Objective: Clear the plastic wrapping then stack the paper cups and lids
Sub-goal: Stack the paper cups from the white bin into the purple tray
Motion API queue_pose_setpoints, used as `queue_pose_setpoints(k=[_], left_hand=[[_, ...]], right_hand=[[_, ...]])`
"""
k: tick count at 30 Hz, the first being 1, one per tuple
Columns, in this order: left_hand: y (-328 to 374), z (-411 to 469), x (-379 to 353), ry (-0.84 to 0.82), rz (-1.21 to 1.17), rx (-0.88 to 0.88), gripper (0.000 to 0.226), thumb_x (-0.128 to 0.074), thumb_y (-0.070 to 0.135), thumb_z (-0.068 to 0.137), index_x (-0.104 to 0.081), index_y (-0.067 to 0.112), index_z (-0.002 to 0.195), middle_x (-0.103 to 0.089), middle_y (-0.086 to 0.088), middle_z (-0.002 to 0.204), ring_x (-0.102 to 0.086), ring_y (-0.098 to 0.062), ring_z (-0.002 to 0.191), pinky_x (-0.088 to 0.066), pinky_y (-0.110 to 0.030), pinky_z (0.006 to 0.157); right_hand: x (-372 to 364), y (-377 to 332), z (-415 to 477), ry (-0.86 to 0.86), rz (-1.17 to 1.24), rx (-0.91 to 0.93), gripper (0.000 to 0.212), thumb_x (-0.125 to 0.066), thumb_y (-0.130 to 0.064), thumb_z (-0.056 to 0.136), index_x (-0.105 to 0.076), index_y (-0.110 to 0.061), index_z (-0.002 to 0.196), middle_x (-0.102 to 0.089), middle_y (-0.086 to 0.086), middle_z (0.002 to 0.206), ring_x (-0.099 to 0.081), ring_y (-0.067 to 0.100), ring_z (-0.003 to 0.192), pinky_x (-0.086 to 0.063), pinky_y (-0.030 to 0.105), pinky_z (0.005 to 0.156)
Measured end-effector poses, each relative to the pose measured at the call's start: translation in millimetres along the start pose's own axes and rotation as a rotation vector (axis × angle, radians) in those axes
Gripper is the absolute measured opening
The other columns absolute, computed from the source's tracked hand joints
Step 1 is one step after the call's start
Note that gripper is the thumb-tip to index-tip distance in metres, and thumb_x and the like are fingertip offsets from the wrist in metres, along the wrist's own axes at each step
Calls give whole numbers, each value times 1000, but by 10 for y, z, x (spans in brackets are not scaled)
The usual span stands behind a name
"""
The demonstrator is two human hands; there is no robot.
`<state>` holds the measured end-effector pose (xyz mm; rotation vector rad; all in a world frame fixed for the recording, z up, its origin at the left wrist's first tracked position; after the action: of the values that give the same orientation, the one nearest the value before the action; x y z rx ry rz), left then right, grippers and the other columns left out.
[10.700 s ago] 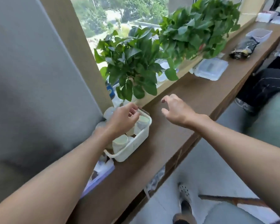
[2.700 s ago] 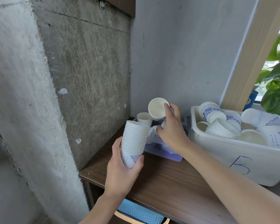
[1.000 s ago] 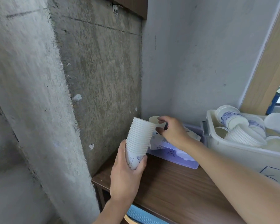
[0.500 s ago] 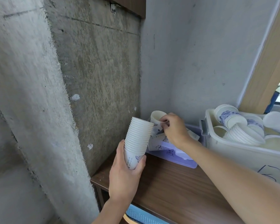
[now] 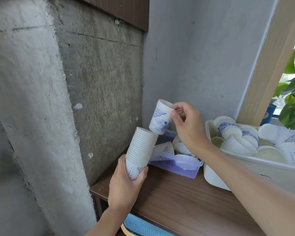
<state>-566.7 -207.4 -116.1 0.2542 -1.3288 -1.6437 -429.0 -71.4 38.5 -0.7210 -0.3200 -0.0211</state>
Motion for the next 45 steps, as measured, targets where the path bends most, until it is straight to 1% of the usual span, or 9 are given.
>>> queue_pose_setpoints(k=[5,12,16,20,25,32,37,42,45], left_hand=[[29,-19,12,-44,19,-37,51,-74,53,72,-35,53,105,-60,20,93,-61,-10,87,-53,-39,78],[40,-16,19,-50,6,-49,52,-73,54,72,-35,51,107,-60,19,94,-61,-9,86,-54,-40,77],[38,-16,19,-49,-11,-53,53,-72,54,73,-34,52,110,-60,19,98,-61,-8,89,-54,-40,78],[38,-16,27,-53,-6,-69,56,-72,55,73,-31,54,111,-60,19,99,-62,-9,90,-55,-39,77],[28,-13,37,-30,-23,-64,52,-75,52,73,-36,50,108,-62,16,96,-62,-8,86,-55,-42,74],[8,-8,14,-49,-39,-35,57,-78,43,75,-32,51,107,-61,19,98,-62,-8,91,-55,-41,78],[-2,2,16,-26,-38,-25,59,-77,42,77,-29,51,110,-59,18,102,-61,-6,94,-52,-33,79],[-27,8,-2,-32,-27,-28,60,-76,47,77,-33,40,119,-59,11,109,-61,-10,96,-56,-36,81],[-31,10,0,-28,-21,-34,60,-76,47,77,-34,39,119,-60,10,108,-61,-10,95,-57,-37,80]], right_hand=[[-5,-33,-45,-84,45,-51,13,-57,-3,92,-63,-12,98,-63,-9,83,-58,11,74,-52,32,76],[-44,-119,-78,-155,227,-155,13,-55,0,92,-63,-9,93,-60,-4,70,-49,5,50,-44,20,55],[-98,-79,-149,-283,149,-190,10,-59,-17,93,-69,-20,93,-62,-17,67,-48,16,61,-44,30,61],[-166,-22,-228,-310,155,-246,14,-60,-19,92,-70,-25,86,-64,-20,65,-53,7,62,-48,30,65],[-226,17,-291,-326,242,-281,9,-61,-16,93,-70,-16,94,-59,-21,55,-49,-1,51,-39,14,56],[-304,51,-369,-354,324,-325,10,-63,-24,92,-66,-20,101,-60,-2,66,-49,13,58,-42,23,60],[-244,393,-389,-269,-85,-367,20,-61,-32,92,-59,-20,107,-62,-12,93,-59,12,88,-44,23,76],[-250,764,-429,-417,-391,-482,26,-64,-28,88,-56,-16,110,-65,0,94,-59,18,76,-39,20,54],[-318,844,-380,-426,-414,-492,27,-65,-30,85,-64,-16,107,-69,4,103,-62,23,93,-45,29,72]])
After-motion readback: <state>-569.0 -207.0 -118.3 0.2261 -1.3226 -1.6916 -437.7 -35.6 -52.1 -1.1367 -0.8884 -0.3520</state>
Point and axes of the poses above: each hand's wrist, its own z-axis towards the middle knuckle, its own x-axis out of the back of the hand, y = z × x, the point moved 3 cm from there along z, towards the middle knuckle
